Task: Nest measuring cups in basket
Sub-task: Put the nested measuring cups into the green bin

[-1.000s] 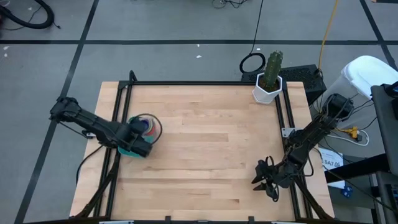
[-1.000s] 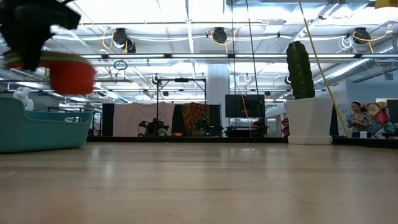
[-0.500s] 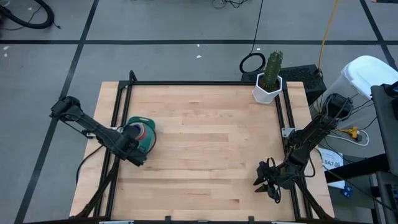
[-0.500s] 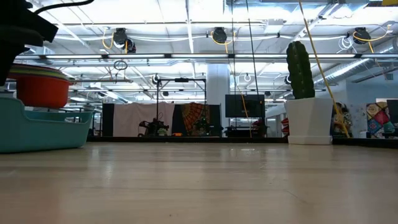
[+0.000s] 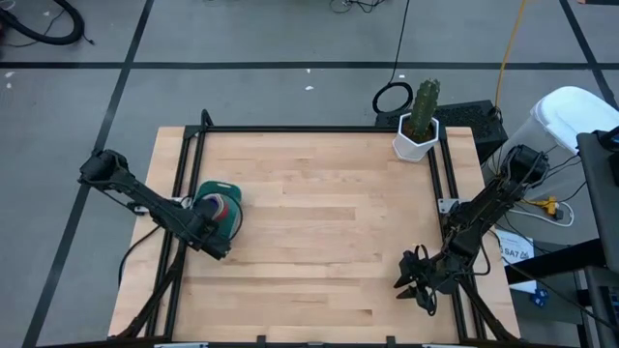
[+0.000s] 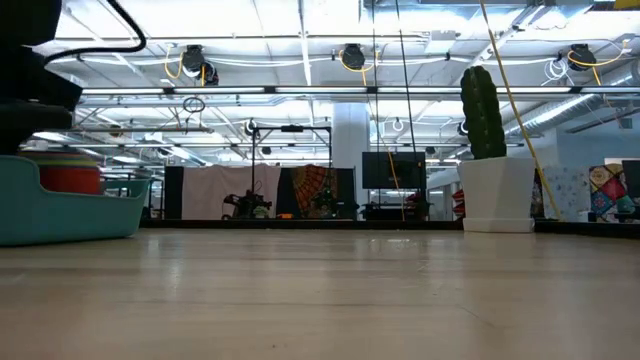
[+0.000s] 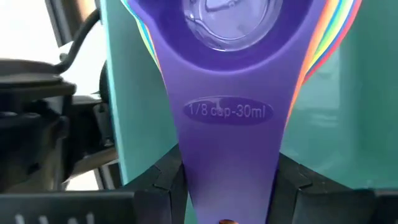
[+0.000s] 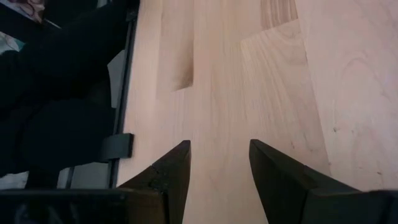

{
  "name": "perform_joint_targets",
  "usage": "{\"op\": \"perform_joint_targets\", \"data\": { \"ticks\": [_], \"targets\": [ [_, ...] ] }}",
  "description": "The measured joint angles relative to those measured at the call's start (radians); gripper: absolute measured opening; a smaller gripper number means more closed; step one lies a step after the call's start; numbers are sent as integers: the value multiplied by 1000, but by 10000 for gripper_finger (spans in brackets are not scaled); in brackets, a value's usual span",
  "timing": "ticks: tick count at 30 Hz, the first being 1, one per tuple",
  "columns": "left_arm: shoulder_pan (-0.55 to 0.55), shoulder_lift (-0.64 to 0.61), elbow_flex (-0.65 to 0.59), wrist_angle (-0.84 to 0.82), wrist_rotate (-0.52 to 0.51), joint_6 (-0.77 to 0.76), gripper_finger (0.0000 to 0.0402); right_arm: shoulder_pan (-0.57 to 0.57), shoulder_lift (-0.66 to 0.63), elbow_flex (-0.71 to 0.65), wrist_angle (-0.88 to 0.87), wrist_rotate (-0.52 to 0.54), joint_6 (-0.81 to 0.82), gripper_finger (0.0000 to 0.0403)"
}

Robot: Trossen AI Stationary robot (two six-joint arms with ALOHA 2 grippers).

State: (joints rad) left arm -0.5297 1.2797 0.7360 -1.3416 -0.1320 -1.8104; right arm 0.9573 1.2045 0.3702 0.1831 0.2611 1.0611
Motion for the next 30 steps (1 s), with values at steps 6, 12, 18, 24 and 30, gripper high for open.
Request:
{"op": "perform_joint_targets", "data": {
  "ticks": [6,12,18,24,30],
  "targets": [
    [19,-3,4,7,-19,-10,142,0,-1,0,31,-1,0,155],
    [43,-3,4,10,-9,0,142,0,-1,-1,31,-1,22,155],
    [78,-3,4,18,45,45,142,0,-1,-1,35,-1,26,155],
    [107,-3,4,18,65,71,150,0,-1,-1,35,-2,24,155],
    [124,-3,4,18,79,86,199,4,0,-1,35,-4,24,155]
  ]
}}
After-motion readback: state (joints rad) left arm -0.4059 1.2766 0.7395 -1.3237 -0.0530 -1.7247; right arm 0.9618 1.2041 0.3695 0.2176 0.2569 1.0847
